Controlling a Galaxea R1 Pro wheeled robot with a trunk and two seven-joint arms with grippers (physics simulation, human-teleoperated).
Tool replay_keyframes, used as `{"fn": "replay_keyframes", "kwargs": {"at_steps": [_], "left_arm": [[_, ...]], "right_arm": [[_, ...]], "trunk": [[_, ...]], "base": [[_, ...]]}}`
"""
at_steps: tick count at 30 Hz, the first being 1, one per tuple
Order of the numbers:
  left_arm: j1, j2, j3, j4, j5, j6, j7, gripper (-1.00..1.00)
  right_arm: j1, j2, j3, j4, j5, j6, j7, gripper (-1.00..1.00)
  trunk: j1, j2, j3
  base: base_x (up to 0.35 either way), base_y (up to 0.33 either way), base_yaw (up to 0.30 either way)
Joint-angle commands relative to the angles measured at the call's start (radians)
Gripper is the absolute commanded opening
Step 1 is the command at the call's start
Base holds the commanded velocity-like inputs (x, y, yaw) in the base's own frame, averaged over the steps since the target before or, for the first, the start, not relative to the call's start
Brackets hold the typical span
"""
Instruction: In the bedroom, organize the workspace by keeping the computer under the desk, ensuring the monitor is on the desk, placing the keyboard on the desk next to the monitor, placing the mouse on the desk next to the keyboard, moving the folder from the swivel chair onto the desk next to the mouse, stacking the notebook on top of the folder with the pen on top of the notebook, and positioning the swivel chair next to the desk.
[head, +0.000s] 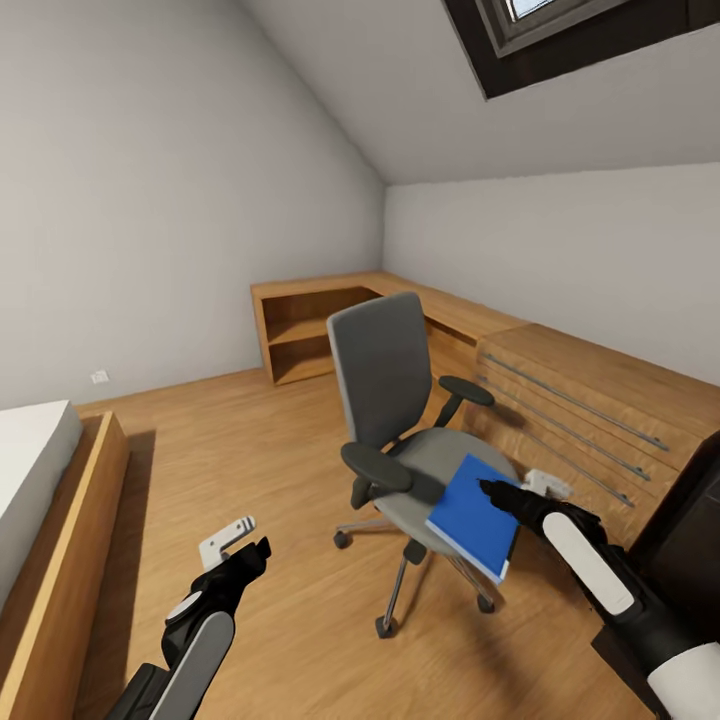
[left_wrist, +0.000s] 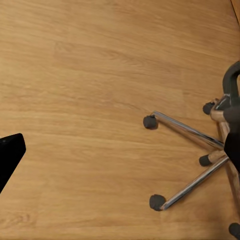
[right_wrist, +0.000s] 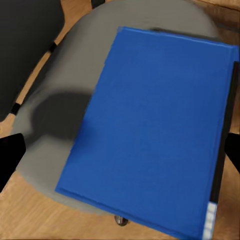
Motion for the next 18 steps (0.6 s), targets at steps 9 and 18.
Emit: {"fn": "replay_keyframes", "kwargs": {"at_steps": [9,18], "left_arm": [[-0.001,0.002,-0.008,-0.002,0.005,0.003,0.008,1.00],[-0.001,0.002,-0.008,-0.002,0.005,0.004,0.008,1.00]], "right_arm": [[-0.001,-0.029,-0.138,0.162,-0.083,0.005,0.226,1.00],[-0.001,-0.086,-0.194,0.314,-0.243,0.005,0.443,1.00]], "trunk": [[0.035,-0.064,-0.029],[0.069,-0.127,-0.057]], "base": [[0.000,0.000,0.000],[0.000,0.000,0.000]]}}
